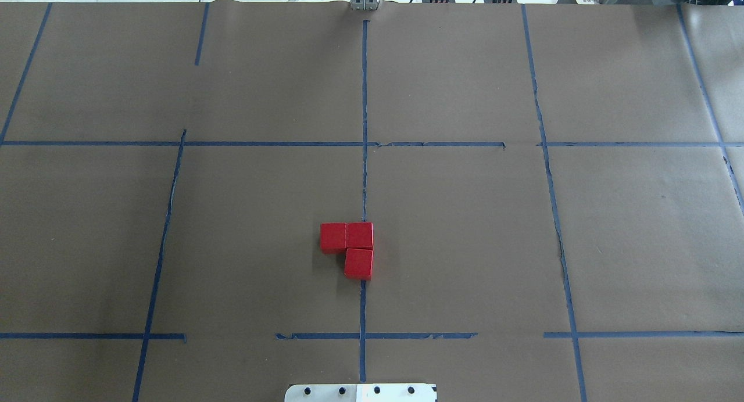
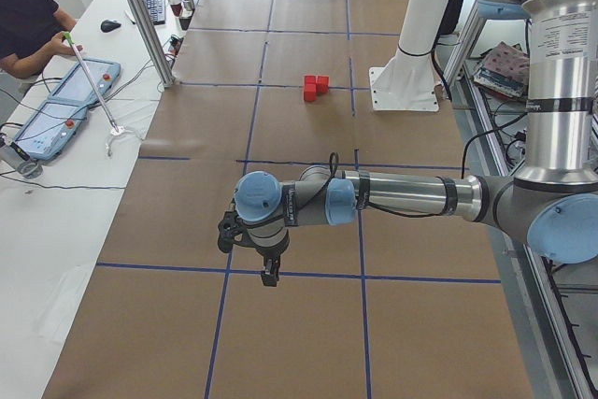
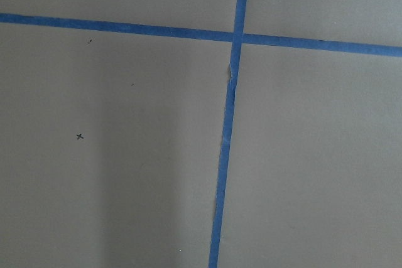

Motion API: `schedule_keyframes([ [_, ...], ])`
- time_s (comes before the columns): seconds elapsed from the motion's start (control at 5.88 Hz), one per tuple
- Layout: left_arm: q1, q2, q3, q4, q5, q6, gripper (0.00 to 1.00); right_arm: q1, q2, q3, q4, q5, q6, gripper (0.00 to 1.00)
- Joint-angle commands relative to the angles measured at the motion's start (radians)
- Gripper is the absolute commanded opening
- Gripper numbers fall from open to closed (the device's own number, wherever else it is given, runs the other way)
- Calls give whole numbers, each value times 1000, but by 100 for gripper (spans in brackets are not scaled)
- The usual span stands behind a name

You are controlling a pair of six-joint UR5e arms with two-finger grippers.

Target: Form red blocks into L shape at center

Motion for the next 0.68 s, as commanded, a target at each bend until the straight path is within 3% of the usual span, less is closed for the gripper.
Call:
schedule_keyframes([
  [0.0, -1, 1, -12, 0, 0, 0, 100, 0, 2, 4, 0, 2, 1, 100],
  [0.51, 0, -12, -12, -9, -3, -2, 100, 0, -2, 3, 0, 39, 0, 100],
])
